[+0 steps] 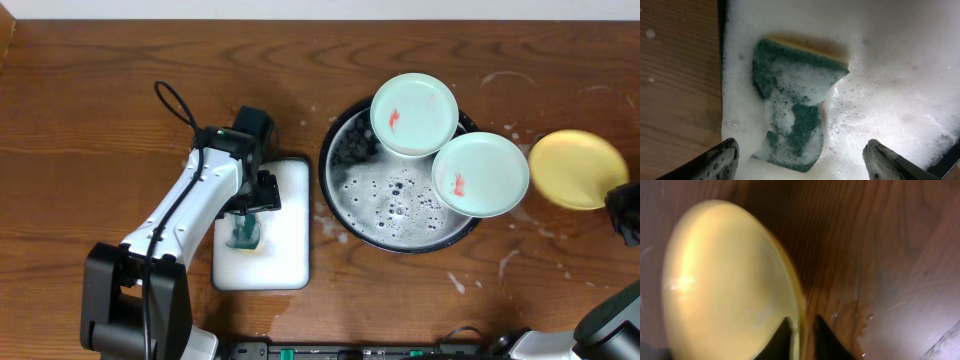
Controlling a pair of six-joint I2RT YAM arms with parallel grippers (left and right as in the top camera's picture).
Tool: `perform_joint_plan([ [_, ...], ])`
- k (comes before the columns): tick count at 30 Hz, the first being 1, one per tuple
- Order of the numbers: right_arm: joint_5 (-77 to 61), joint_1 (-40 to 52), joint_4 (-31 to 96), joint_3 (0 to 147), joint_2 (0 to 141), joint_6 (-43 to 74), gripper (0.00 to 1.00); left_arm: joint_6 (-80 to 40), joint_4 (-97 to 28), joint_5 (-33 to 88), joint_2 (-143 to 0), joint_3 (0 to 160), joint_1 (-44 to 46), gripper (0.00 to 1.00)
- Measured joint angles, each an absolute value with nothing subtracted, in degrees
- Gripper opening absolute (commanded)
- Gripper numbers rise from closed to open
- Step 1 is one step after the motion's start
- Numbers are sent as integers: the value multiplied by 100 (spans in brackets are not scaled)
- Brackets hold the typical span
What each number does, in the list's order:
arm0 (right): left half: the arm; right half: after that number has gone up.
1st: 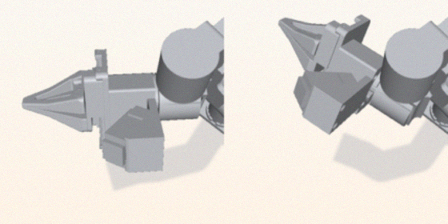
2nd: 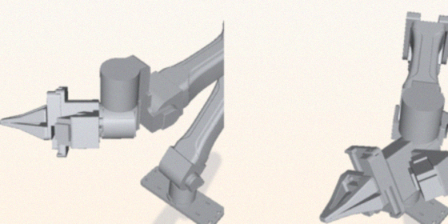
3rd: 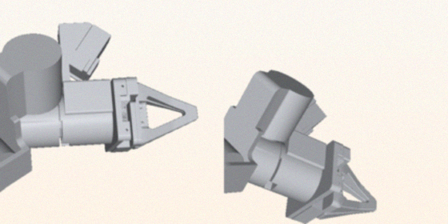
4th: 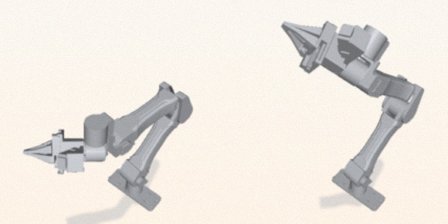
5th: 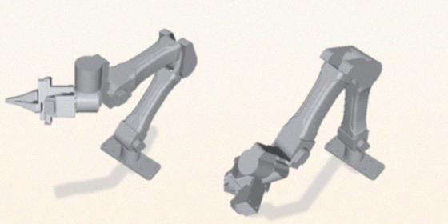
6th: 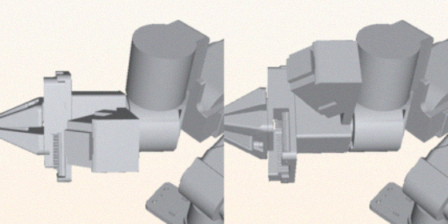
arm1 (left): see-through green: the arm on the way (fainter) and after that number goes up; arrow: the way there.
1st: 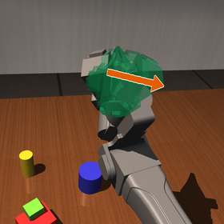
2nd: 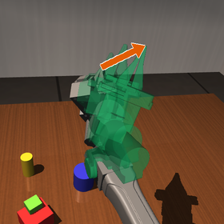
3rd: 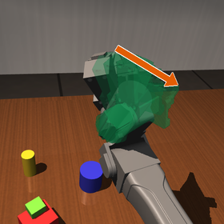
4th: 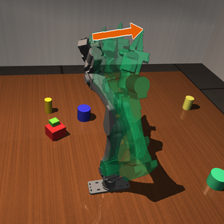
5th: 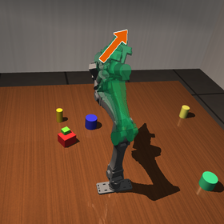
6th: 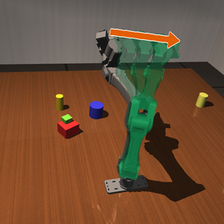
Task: Clean dirty plates on tray and stack at the side
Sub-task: 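Place the yellow plate on the table right of the tray, release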
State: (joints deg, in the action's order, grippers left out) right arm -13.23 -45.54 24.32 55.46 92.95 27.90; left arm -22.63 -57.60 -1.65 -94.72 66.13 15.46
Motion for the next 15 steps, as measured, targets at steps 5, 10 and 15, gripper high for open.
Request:
perform_joint_plan([
  [5,-1597,-4285,2239,5544,9159,2425,58,-2261,-5760,-165,-9472,6613,1546,82],
  [10,-2206,-3527,2432,5559,8344,1874,56,-2263,-5758,-167,-9472,6613,1546,82],
  [15,-1785,-2329,3492,5631,7756,1431,56,-2261,-5758,-165,-9472,6613,1546,81],
])
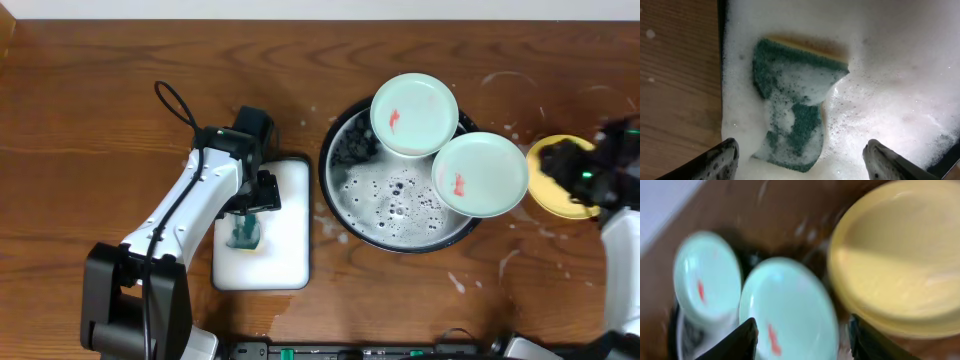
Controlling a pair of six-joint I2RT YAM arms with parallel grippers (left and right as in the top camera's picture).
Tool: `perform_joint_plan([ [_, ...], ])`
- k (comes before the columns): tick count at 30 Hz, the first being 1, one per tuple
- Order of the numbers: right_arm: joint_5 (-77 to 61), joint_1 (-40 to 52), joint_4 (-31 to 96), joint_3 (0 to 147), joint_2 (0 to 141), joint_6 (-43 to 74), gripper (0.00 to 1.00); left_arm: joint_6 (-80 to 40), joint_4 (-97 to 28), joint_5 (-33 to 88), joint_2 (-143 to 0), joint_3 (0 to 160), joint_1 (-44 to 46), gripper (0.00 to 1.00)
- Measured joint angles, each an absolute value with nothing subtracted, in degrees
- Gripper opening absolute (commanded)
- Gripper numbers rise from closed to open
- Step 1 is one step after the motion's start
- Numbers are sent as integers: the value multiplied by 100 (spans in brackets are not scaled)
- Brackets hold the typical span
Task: Clean dirty plates on tray and stack at the side
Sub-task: 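Place the yellow plate on the table right of the tray, release, then grip the rim of the pale green plate with the right gripper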
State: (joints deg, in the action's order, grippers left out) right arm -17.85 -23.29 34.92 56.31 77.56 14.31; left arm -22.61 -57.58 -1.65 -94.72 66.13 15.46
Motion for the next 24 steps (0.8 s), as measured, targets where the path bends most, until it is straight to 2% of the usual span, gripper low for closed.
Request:
perform_joint_plan([
  [5,-215,-1372,3481,5564,8029,1313,57,-2263,-5760,-165,-9472,6613,1546,82],
  [9,471,-1186,3068,5548,8503,1310,55,-2263,-5760,-165,-9472,6613,1546,82],
  [11,657,-1186,2932,5548,8790,1288,47,-2263,-5760,-165,-9472,6613,1546,82],
  [13,740,-1186,2884,5544,9041,1251,34,-2263,-5760,-165,-9472,6613,1546,82],
  [14,725,-1186,2886,5540,9150,1271,33,-2261,-5760,-165,-9472,6613,1546,82],
  [15,681,-1186,2893,5533,9242,1286,20,-2261,-5760,-165,-9472,6613,1546,82],
  [17,593,-1186,2952,5527,9299,1260,1,-2261,-5760,-165,-9472,6613,1546,82],
  [24,360,-1181,3505,5522,9194,1258,1,-2263,-5760,-165,-9472,6613,1546,82],
])
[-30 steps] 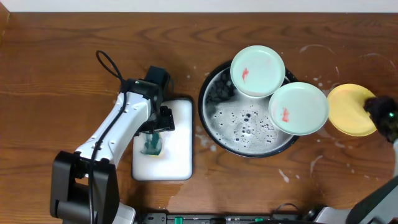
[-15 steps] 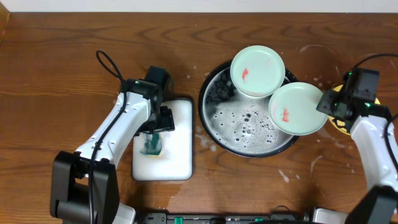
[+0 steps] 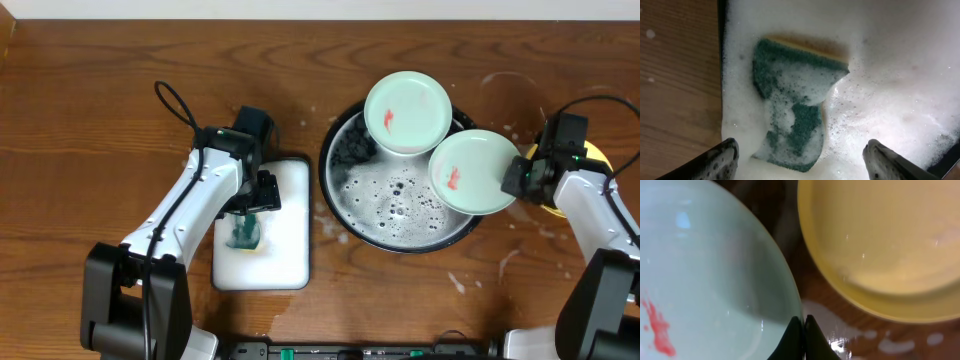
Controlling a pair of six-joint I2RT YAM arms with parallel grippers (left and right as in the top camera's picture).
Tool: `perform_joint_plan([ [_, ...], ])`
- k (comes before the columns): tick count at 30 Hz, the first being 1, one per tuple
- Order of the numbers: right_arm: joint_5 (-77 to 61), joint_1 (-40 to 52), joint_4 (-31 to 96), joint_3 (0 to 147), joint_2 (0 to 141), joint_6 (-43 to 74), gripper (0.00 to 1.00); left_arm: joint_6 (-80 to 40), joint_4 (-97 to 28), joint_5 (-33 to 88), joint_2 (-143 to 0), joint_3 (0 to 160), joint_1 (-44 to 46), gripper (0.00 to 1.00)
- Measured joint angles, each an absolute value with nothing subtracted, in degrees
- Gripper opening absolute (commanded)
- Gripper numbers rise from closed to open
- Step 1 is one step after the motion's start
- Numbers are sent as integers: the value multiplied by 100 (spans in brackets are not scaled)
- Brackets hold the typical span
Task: Clean dirty plates on tray and stack at the side
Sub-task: 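Grip the rim of the pale green plate with the right gripper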
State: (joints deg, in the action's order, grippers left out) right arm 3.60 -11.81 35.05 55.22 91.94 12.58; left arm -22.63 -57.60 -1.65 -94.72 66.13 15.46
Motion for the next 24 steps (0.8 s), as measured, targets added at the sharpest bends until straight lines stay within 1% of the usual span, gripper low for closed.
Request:
perform_joint_plan([
  [6,38,-1120,4239,5522,8103,1256,1,-2263,-5760,-165,-9472,6613,1546,82],
  [11,-185,-740,4652,5522,7310,1249,1,-2263,-5760,-165,-9472,6613,1546,82],
  [16,-458,-123,4681,5470,7397,1409,1,-2263,-5760,-165,-9472,6613,1546,82],
  [21,-569,283,4110,5059,7975,2248,1,-2263,-5760,-165,-9472,6613,1546,82],
  [22,-580,357,3986,4960,8165,2429,10,-2263,-5760,-165,-9472,6613,1546,82],
  [23,-580,425,3916,4893,8322,2582,32,-2263,-5758,-165,-9472,6613,1546,82],
  [24,-602,469,3859,4840,8460,2685,38,-2263,-5760,-165,-9472,6613,1546,82],
])
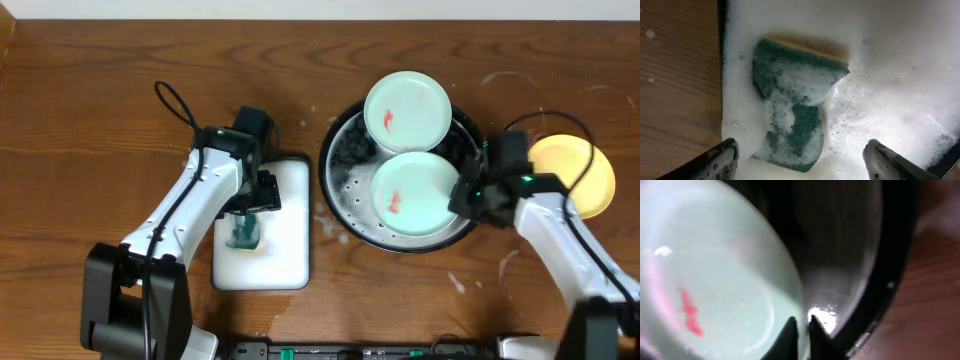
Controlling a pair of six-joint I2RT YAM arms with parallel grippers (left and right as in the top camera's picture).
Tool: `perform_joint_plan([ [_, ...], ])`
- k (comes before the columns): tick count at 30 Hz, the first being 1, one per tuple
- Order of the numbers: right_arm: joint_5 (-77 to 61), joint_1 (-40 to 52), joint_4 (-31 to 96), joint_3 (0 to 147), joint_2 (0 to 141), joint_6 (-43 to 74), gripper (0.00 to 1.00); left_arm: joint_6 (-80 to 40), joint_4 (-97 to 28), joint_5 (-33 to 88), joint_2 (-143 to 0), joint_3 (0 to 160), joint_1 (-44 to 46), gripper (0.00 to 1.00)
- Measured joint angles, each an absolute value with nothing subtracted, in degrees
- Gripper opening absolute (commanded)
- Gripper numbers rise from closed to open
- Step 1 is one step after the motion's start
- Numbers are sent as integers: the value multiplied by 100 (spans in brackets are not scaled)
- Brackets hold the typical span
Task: Clean dirty plates on tray and stack at the side
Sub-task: 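Grip the rim of the pale green plate with the right gripper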
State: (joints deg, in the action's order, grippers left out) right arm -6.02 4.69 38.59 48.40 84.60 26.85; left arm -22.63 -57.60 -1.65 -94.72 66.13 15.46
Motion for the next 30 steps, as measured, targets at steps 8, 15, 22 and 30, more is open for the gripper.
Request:
perform_joint_plan([
  [8,-585,554,3684,5019,8606,2139,42,-2263,-5760,-165,-9472,6613,1546,82],
  [15,-585,548,3653,5581,8331,838,49,-2263,-5612,-165,-9472,6613,1546,82],
  [22,-661,532,3691,5575,8989,537,42,-2263,-5570,-165,-9472,6613,1546,82],
  [30,-773,532,3393,5564,9979,471,25,-2239,-5800,-165,-9472,6613,1546,82],
])
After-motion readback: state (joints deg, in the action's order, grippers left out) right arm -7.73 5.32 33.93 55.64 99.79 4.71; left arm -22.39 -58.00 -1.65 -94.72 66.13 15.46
